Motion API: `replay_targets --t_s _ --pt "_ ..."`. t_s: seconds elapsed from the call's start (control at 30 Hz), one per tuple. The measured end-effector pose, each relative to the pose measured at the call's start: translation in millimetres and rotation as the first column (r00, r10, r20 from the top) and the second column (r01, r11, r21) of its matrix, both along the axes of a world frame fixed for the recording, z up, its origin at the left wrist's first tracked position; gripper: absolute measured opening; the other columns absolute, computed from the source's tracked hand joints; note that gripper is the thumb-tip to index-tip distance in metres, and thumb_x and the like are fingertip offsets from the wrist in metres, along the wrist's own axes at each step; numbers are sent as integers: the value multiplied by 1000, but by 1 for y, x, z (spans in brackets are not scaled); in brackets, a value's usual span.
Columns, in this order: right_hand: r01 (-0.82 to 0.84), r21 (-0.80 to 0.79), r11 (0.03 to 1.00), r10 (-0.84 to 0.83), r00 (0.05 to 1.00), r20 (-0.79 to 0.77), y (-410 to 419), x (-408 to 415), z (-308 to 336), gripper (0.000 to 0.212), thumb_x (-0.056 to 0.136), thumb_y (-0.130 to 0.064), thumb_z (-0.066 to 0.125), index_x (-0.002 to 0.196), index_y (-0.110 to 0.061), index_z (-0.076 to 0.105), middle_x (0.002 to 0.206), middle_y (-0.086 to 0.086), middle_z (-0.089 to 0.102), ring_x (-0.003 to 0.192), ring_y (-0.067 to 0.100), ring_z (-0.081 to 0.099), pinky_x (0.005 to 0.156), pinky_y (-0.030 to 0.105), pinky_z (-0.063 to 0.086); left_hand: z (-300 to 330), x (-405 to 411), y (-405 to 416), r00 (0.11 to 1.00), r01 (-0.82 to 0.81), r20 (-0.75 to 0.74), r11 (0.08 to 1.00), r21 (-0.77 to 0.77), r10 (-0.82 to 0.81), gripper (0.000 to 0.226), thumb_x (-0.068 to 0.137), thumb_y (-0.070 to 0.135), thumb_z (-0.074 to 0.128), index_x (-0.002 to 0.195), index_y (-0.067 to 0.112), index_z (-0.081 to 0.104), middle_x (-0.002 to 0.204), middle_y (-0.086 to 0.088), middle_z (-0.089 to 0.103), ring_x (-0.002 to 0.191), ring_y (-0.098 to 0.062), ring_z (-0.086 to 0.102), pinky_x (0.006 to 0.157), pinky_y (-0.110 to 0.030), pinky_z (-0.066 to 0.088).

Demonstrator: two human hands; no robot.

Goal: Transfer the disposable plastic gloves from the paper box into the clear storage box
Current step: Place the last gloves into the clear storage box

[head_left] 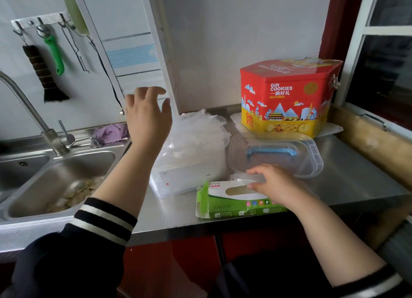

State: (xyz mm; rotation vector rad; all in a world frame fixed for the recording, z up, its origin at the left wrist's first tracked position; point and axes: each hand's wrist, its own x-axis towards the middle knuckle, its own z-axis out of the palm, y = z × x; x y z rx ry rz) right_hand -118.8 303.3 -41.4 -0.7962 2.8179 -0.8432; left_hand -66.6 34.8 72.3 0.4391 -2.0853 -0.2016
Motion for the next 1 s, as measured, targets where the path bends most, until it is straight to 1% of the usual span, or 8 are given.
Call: replay_targets --t_s 0.07,0.2,0.33,0.43,0.5,0.7,0.87,1.0 --pt "25 -38 999 -25 1000 10 0 -5 -5 31 85 -36 71 115 -30 68 122 -3 62 112 18 57 95 33 45 0 3 19 993 106 -48 993 -56 -109 24 93 25 54 114 17 64 117 -7 60 107 -33 48 89 -35 37" --pt "83 -246 966 -65 995 82 1 -9 -6 13 90 -30 65 98 -26 74 90 -8 71 76 15 66 63 33 56 -3 11 57 947 320 -24 947 -42 -321 21 92 24 52 108 19 64 105 2 65 93 -23 56 77 -32 45" --pt "191 -590 784 -147 982 122 4 -11 0 28 91 -33 62 105 -11 73 81 -8 71 70 -1 59 72 27 48 -4 19 87 894 415 83 883 219 -440 15 96 28 53 94 22 66 82 9 70 75 -9 61 65 -23 44" --pt "337 -736 587 -209 941 265 9 -7 13 30 94 -37 58 86 -13 72 75 9 67 70 9 53 69 27 39 -10 25 106 691 524 180 657 542 -700 29 101 29 48 85 14 68 70 4 70 62 -4 61 57 -18 43" --pt "380 -787 487 -183 925 334 11 -4 21 22 94 -39 58 83 -24 71 79 -7 68 79 7 57 75 28 43 -22 26 118 591 536 212 575 618 -778 29 100 30 48 89 11 67 80 -1 71 64 -3 60 56 -12 42" --pt "401 -836 374 -11 903 429 10 1 23 17 90 -42 61 96 -31 72 112 -9 70 112 12 60 102 38 44 -56 8 152 669 511 26 485 710 -743 57 85 38 70 132 16 48 120 3 55 100 -14 60 83 -25 52" --pt "443 -845 300 44 878 476 7 6 22 11 92 -27 62 92 -23 72 105 -3 73 110 13 62 99 32 45 -70 -1 159 812 484 -112 554 677 -573 27 83 22 76 70 28 53 64 9 57 64 -20 58 63 -41 52" --pt "445 -850 282 62 876 479 14 3 20 16 93 -24 61 100 -17 72 100 -3 74 104 12 66 96 31 47 -76 0 157 809 481 -143 504 718 -570 30 83 18 76 67 27 52 65 -2 66 59 -18 60 64 -49 56"
